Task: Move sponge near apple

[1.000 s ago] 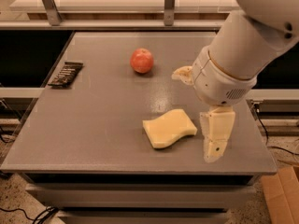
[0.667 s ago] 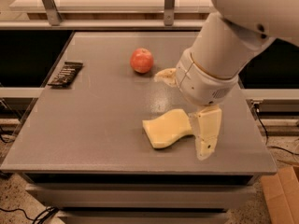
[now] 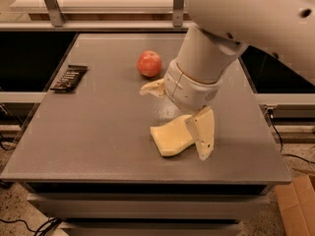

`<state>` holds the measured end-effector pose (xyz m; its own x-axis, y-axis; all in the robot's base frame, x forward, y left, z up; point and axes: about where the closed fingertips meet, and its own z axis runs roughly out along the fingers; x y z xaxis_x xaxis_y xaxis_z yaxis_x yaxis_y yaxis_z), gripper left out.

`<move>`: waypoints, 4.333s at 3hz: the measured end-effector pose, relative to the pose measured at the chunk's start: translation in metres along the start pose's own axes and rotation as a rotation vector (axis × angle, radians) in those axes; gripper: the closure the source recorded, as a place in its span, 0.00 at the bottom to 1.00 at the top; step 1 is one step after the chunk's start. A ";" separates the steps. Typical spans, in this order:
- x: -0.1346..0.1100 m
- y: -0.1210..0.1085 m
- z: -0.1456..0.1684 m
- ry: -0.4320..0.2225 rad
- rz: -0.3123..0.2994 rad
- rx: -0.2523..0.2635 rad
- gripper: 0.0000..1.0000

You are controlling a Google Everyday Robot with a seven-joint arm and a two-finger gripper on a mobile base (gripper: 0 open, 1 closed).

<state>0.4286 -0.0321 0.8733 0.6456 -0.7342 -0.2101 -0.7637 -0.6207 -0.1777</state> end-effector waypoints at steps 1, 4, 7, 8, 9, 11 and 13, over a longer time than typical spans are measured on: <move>0.015 -0.008 0.021 -0.019 -0.034 -0.033 0.00; 0.050 -0.014 0.039 -0.022 0.089 -0.029 0.39; 0.052 -0.043 0.009 -0.017 0.147 0.015 1.00; 0.053 -0.069 0.014 -0.010 0.183 0.020 1.00; 0.059 -0.102 0.015 0.000 0.235 0.041 1.00; 0.076 -0.103 0.016 0.050 0.267 0.036 1.00; 0.125 -0.109 0.018 0.150 0.342 0.016 1.00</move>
Offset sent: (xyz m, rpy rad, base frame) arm 0.0467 -0.0141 -0.0600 -0.0149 0.0945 -0.0244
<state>0.5925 -0.0515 0.8494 0.3455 -0.9311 -0.1172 -0.9342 -0.3294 -0.1366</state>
